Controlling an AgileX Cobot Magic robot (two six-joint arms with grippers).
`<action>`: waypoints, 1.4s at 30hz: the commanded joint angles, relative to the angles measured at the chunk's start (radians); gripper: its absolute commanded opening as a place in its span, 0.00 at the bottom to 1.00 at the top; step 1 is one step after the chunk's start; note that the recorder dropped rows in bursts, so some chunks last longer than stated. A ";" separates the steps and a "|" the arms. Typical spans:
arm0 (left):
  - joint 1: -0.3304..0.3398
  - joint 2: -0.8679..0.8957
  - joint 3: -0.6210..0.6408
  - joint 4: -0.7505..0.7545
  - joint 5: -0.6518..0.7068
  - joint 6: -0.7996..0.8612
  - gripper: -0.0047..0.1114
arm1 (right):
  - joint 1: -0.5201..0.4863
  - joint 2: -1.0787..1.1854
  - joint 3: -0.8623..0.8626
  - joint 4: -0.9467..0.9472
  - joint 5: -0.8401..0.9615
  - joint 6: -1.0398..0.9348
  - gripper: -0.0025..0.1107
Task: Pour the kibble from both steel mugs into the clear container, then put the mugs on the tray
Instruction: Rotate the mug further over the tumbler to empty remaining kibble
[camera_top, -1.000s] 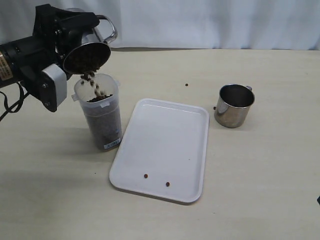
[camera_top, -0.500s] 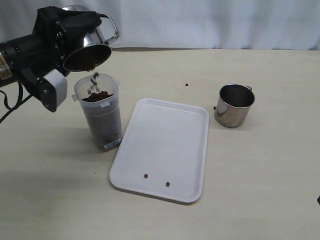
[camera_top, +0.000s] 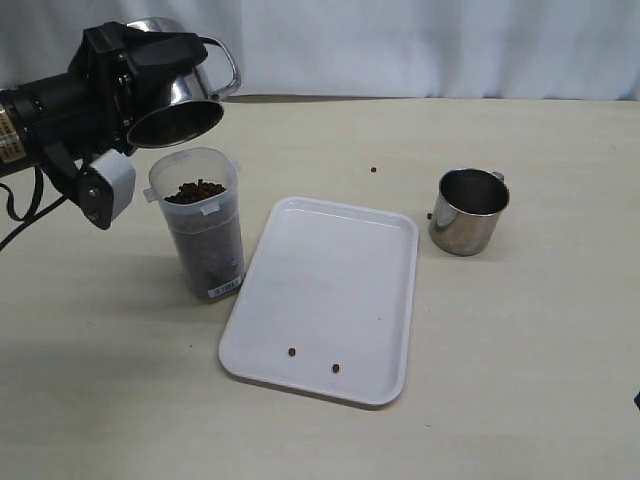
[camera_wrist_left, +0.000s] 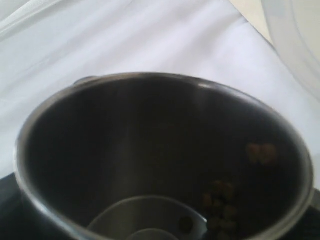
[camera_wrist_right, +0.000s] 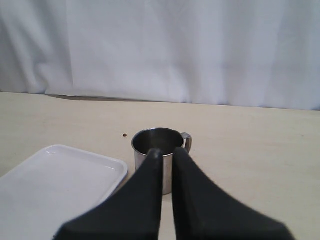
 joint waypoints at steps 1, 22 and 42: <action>-0.002 -0.005 0.013 0.010 -0.038 0.026 0.04 | -0.005 -0.003 0.004 -0.007 0.002 0.012 0.07; -0.002 -0.005 0.035 -0.032 -0.131 0.211 0.04 | -0.005 -0.003 0.004 -0.007 0.002 0.012 0.07; -0.002 -0.005 0.103 -0.135 -0.220 0.389 0.04 | -0.005 -0.003 0.004 -0.007 0.002 0.012 0.07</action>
